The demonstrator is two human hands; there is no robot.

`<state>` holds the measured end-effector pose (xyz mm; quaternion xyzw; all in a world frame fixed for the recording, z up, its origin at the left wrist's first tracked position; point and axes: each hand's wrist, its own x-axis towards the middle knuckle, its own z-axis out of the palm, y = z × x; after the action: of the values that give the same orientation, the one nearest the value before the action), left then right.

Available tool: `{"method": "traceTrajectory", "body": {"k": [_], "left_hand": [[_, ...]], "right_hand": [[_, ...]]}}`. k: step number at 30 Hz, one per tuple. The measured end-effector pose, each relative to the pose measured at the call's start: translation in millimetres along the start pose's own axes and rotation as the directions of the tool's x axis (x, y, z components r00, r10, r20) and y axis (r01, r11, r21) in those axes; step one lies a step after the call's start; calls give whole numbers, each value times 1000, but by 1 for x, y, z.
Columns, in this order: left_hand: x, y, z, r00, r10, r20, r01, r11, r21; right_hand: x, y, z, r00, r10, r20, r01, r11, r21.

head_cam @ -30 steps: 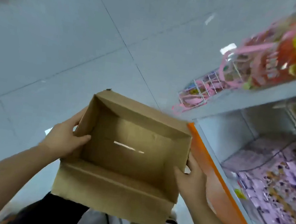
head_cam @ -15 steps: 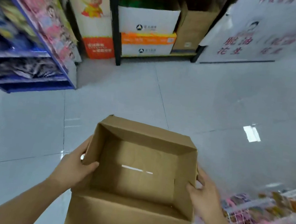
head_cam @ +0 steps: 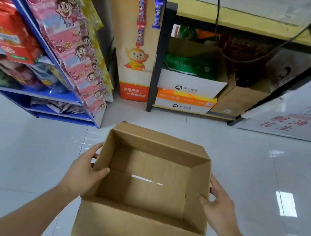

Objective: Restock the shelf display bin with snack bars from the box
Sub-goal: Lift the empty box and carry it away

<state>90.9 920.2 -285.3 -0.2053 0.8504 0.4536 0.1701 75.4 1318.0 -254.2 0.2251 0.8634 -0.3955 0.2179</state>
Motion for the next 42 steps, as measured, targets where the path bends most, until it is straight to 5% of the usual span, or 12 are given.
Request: {"method": "traceTrajectory", "body": {"k": [10,26,34,42], "left_hand": [[229,-11,-2,997,-73,-25,73,997,-24],[517,-196,119,986,-88,-139,98,993,71],[573,-218,128,972,-83,-221,85,996,-1],[548,-197,111,976,-51,-210,83,985,150]], "right_hand": [[222,-93,76,1000,10,16,-8,995,-101],[550,-39,298,982,-131,135,153,975,-161],[613,-23,349,963,-264,47,269,952,-146],[588,-36,319,978,-144,152,180,949,-260]]}}
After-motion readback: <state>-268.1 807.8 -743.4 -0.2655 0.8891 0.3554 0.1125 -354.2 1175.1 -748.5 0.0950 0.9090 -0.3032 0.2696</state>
